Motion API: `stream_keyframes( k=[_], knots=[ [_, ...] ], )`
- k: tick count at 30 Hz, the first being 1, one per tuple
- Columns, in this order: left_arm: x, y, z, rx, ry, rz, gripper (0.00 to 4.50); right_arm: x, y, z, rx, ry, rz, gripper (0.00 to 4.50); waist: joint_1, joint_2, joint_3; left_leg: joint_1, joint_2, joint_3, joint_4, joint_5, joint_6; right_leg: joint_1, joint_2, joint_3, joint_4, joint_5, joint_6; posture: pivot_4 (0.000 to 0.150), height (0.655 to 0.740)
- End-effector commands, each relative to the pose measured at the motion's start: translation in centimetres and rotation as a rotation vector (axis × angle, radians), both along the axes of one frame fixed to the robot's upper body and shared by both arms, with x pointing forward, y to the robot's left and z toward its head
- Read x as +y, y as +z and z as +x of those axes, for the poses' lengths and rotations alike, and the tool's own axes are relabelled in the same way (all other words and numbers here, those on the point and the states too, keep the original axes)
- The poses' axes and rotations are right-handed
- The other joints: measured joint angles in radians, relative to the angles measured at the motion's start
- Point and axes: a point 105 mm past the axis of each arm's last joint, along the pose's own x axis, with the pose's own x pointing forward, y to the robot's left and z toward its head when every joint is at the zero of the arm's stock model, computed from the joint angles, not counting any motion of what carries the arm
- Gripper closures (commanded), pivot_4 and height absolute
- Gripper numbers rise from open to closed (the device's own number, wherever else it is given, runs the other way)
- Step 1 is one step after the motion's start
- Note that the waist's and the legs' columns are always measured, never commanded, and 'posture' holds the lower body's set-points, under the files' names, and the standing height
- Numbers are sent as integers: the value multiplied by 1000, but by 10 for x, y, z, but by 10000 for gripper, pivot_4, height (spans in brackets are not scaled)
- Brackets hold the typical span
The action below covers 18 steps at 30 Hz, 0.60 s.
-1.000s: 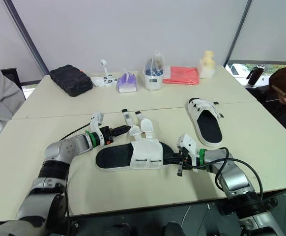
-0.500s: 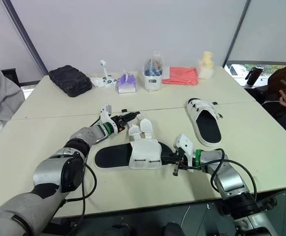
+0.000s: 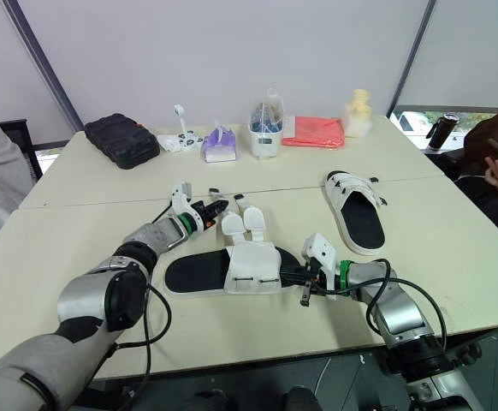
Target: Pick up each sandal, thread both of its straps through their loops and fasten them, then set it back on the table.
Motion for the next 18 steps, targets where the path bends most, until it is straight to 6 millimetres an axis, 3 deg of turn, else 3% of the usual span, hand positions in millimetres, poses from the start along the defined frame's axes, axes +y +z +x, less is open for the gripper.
stream_keyframes(
  k=[1, 4, 9, 13, 18],
  knots=[
    [-20, 61, -3, -428, -205, 256, 43492, 1, -10, 0, 27, -7, -16, 45000, 1, 0, 0, 0, 0, 0, 0, 0, 0, 0, 0, 0, 0, 0, 0, 1500, 7400],
    [-31, 69, -16, -639, -307, 421, 43492, 0, -11, 1, 26, -7, -19, 45000, 0, 0, 0, 0, 0, 0, 0, 0, 0, 0, 0, 0, 0, 0, 0, 1500, 7400],
    [-39, 45, -68, -1196, -529, 865, 43492, 1, -14, 4, 19, -13, -21, 45000, -16, 4, -3, 1, 1, 1, -3, 0, 0, 0, -1, 2, -1, 0, 0, 1500, 7400],
    [-30, 42, -89, -1488, -542, 1005, 43492, -2, -16, 5, 14, -20, -24, 45000, -10, 3, -2, 1, 2, 2, -3, -1, 1, -1, -1, 1, -1, 1, -2, 1500, 7400],
    [-17, 50, -100, -1734, -496, 1093, 43492, -4, -19, 6, 13, -26, -32, 45000, -6, 3, -4, 2, 2, 2, -2, -2, 3, 1, -1, 1, -2, 2, -3, 1500, 7400]
  ],
)
